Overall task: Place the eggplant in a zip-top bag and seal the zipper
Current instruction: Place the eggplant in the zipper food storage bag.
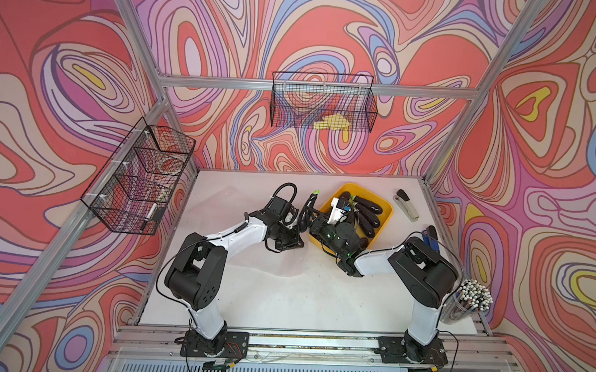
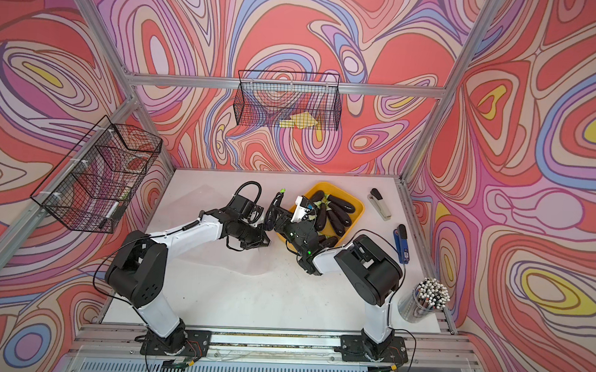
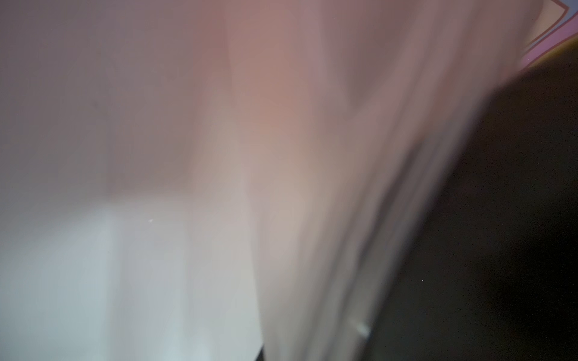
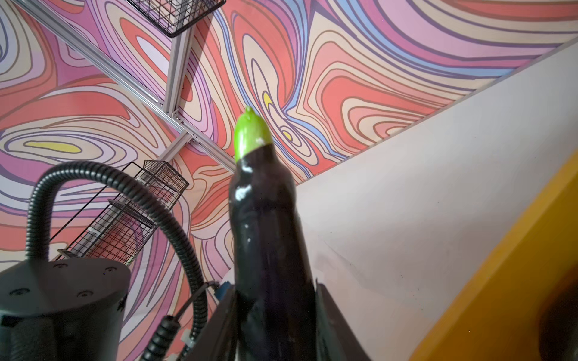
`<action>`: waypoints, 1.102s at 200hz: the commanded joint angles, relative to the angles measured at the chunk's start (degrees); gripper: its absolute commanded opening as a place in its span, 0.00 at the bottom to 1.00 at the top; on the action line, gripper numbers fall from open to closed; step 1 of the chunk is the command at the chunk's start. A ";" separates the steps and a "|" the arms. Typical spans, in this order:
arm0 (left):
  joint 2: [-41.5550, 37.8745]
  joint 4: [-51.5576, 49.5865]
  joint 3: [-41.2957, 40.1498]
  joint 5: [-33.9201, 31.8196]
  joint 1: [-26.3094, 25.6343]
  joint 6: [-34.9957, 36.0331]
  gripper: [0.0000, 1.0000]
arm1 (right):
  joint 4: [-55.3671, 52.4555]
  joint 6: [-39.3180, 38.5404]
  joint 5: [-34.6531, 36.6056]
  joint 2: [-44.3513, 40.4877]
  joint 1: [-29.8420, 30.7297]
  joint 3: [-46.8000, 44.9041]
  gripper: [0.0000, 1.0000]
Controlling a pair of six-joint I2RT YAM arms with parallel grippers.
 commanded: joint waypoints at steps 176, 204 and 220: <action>-9.91 0.83 0.19 -5.32 2.86 -1.29 0.00 | -31.50 -12.58 -9.06 -11.40 6.29 -1.47 0.37; -8.80 0.34 0.78 -4.78 2.87 -0.75 0.00 | -31.93 -16.17 -13.29 -9.68 6.82 -0.23 0.38; -8.94 -0.53 1.23 -6.12 2.90 -0.03 0.00 | -32.98 -16.66 -14.26 -9.93 6.84 0.00 0.38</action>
